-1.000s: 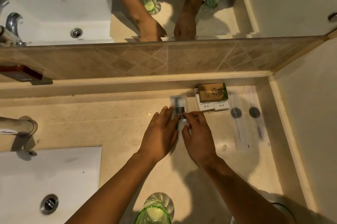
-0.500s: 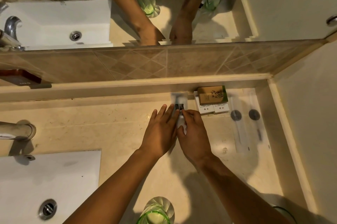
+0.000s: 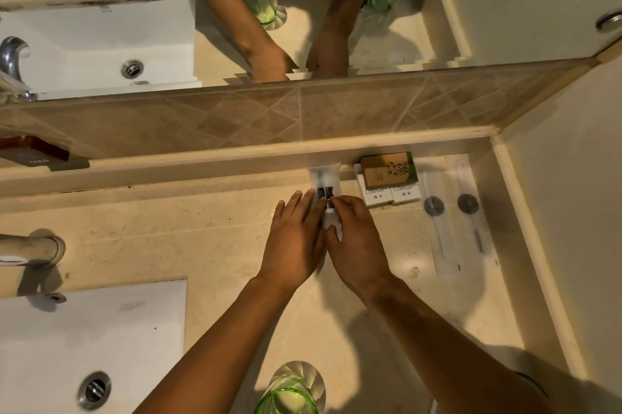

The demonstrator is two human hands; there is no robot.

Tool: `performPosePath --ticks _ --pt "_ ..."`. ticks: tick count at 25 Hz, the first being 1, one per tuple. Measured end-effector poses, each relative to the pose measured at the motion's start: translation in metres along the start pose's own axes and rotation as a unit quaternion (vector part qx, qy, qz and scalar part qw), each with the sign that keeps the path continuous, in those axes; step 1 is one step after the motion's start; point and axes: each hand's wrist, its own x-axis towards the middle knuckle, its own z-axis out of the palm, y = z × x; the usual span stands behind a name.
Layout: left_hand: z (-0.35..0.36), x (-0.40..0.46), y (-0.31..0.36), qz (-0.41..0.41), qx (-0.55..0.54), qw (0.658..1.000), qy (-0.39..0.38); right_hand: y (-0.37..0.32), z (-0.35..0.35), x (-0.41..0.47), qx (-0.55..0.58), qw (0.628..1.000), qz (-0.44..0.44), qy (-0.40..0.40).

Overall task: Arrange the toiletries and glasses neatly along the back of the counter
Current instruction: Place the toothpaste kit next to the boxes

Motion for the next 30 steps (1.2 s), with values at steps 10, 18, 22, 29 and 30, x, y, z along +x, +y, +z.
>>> performPosePath --ticks 10,18,22,29,30 --pt "-0.001 0.039 0.060 0.051 0.043 0.992 0.103 0.056 -0.057 0.009 0.042 0.957 0.133 0.253" --pt "0.011 0.061 0.068 0.025 0.094 0.993 0.071 0.072 -0.059 0.018 0.028 0.972 0.128 0.193" --pt "0.012 0.062 0.067 0.016 0.083 0.992 0.094 0.071 -0.060 0.023 0.033 0.972 0.124 0.197" --pt "0.014 0.061 0.071 -0.013 0.061 0.994 0.091 0.070 -0.059 0.025 0.051 0.968 0.134 0.205" --pt "0.013 0.060 0.071 -0.018 0.058 0.995 0.084 0.070 -0.058 0.024 0.047 0.968 0.131 0.208"
